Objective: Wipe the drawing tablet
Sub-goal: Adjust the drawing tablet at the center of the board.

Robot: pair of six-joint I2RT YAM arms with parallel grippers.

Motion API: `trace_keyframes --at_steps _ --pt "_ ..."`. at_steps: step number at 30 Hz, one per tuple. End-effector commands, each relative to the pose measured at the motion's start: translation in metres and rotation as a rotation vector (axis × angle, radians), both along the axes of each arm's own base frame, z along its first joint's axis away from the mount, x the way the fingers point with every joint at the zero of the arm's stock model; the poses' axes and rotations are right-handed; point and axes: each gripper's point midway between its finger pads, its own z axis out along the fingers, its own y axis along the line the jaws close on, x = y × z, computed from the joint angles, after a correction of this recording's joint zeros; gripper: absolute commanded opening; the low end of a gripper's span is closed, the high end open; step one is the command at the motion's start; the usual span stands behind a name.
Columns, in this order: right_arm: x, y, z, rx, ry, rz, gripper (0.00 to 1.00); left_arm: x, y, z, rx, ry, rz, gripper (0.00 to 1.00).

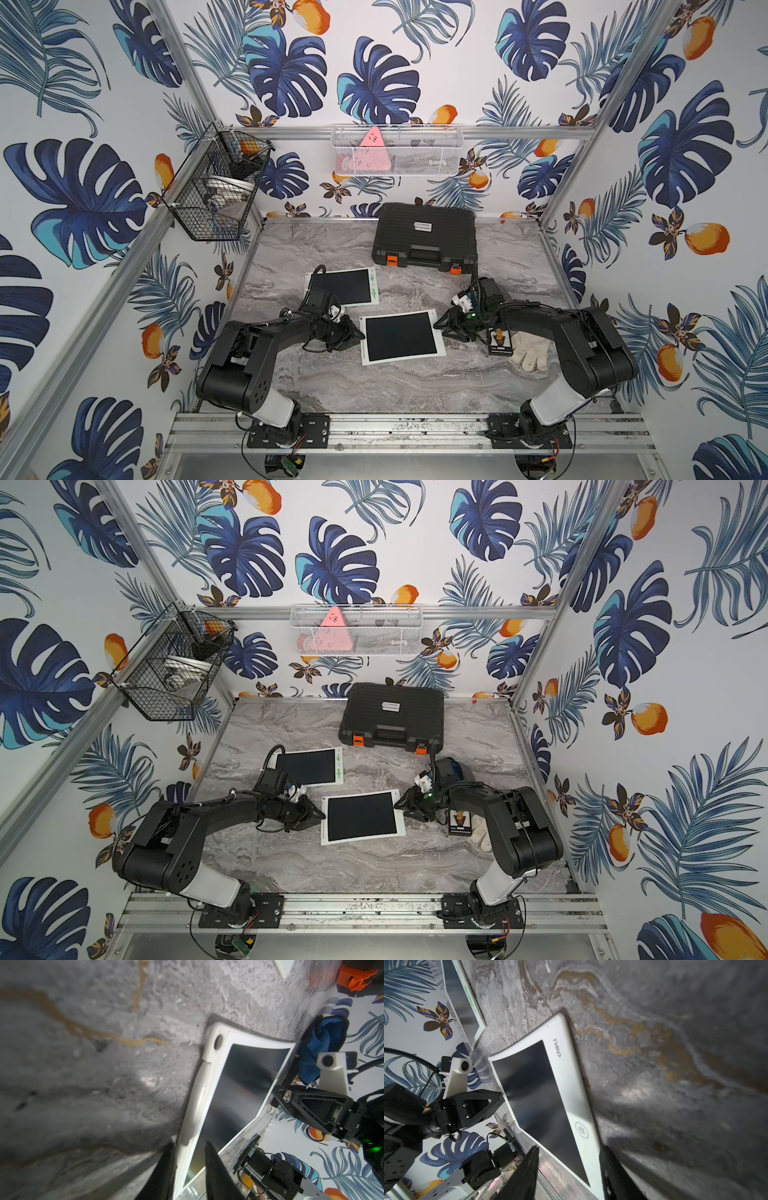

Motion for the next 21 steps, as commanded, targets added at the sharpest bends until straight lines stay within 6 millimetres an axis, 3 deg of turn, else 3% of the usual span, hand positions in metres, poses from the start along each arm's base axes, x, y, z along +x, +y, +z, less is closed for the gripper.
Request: trace_keyframes --at_steps 1,6,10,15,21 --pt "0.006 -0.008 -0.005 -0.07 -0.052 0.013 0.5 -0.045 0.046 -0.043 0.284 0.213 0.034 0.3" --pt "0.028 -0.004 -0.01 -0.083 -0.089 0.027 0.51 -0.043 0.044 -0.044 0.27 0.215 0.031 0.3" --pt "0.034 -0.007 -0.021 -0.123 -0.086 0.032 0.51 -0.044 0.042 -0.044 0.255 0.214 0.037 0.31" --pt "0.014 0.0 -0.033 -0.109 -0.01 0.08 0.5 -0.044 0.038 -0.045 0.226 0.214 0.05 0.31" --pt "-0.021 0.01 -0.013 0.055 0.056 0.066 0.51 -0.045 0.039 -0.048 0.229 0.22 0.052 0.3"
